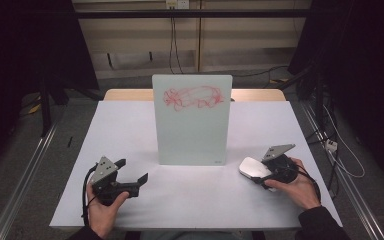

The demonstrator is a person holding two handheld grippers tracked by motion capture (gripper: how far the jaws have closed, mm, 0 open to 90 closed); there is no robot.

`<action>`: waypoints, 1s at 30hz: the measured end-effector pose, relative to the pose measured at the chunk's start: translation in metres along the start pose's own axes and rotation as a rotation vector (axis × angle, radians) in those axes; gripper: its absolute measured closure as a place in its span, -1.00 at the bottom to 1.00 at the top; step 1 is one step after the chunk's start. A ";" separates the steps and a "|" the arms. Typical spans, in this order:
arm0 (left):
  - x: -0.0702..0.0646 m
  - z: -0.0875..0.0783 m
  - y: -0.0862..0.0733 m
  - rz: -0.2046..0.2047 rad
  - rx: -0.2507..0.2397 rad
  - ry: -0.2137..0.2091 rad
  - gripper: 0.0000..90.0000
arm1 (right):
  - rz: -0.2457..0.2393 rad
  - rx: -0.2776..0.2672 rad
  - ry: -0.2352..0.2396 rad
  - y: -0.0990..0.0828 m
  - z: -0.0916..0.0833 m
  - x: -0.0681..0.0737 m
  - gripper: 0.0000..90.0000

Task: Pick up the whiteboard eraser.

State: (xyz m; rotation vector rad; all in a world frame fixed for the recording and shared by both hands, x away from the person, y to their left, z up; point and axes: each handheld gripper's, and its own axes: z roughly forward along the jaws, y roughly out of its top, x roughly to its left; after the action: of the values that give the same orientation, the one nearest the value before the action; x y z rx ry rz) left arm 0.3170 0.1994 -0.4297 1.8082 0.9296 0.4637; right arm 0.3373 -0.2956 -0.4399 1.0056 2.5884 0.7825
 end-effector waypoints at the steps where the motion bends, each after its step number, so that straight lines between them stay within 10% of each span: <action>1: 0.000 0.000 0.000 0.001 0.000 -0.001 -0.87 | 0.001 0.001 0.000 0.000 0.000 0.000 -0.31; 30: 0.004 0.002 -0.003 -0.005 0.033 0.008 -0.86 | 0.080 -0.168 -0.077 0.006 -0.017 0.004 -0.31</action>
State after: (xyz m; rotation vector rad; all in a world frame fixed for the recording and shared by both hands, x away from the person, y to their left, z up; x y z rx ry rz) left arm 0.3196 0.2015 -0.4334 1.8350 0.9521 0.4546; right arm 0.3308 -0.2950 -0.4228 1.0714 2.3854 0.9450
